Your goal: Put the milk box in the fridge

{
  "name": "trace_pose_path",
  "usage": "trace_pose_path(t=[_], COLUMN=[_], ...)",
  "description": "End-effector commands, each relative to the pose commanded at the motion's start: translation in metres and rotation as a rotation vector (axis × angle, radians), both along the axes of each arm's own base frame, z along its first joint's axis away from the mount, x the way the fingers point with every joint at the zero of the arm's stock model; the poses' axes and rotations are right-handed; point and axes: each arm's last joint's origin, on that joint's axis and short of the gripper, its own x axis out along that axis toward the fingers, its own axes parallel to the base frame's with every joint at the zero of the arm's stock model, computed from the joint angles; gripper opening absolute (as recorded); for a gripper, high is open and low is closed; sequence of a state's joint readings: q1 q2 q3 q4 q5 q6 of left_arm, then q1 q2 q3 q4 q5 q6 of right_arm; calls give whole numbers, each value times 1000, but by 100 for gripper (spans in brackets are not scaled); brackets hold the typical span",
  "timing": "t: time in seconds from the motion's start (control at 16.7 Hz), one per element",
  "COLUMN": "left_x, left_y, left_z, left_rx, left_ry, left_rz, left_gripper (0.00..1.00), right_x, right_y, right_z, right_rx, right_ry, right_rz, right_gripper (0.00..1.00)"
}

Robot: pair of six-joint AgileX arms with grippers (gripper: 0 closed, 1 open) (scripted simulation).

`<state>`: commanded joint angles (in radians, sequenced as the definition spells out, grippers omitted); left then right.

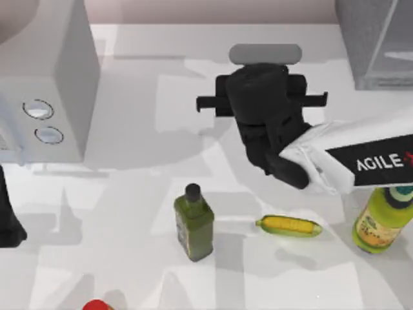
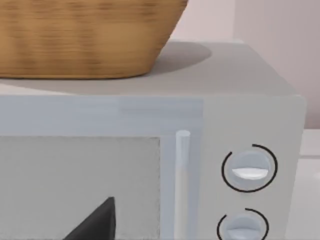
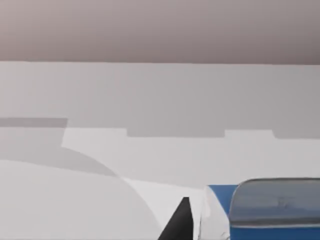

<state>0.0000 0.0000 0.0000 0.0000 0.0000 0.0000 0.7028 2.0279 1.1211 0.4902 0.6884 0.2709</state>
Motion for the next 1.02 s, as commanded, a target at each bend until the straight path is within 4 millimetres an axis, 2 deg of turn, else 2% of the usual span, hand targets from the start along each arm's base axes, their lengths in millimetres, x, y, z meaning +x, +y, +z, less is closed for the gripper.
trace_pose_path(t=[0.12, 0.24, 0.54, 0.66, 0.84, 1.02], left_x=[0, 0, 0, 0, 0, 0], left_y=[0, 0, 0, 0, 0, 0], left_z=[0, 0, 0, 0, 0, 0], left_rx=[0, 0, 0, 0, 0, 0], left_ry=[0, 0, 0, 0, 0, 0], left_rz=[0, 0, 0, 0, 0, 0], left_gripper=[100, 100, 100, 100, 100, 100], right_x=[-3, -5, -5, -6, -15, -36], right_y=[-2, -4, -4, -10, -37, -81], right_z=[26, 42, 42, 50, 75, 108], right_rx=[2, 9, 10, 18, 41, 66], right_ry=[-4, -12, -11, -19, -44, -83], right_rz=[0, -1, -1, 1, 6, 8], right_gripper=[0, 0, 0, 0, 0, 0])
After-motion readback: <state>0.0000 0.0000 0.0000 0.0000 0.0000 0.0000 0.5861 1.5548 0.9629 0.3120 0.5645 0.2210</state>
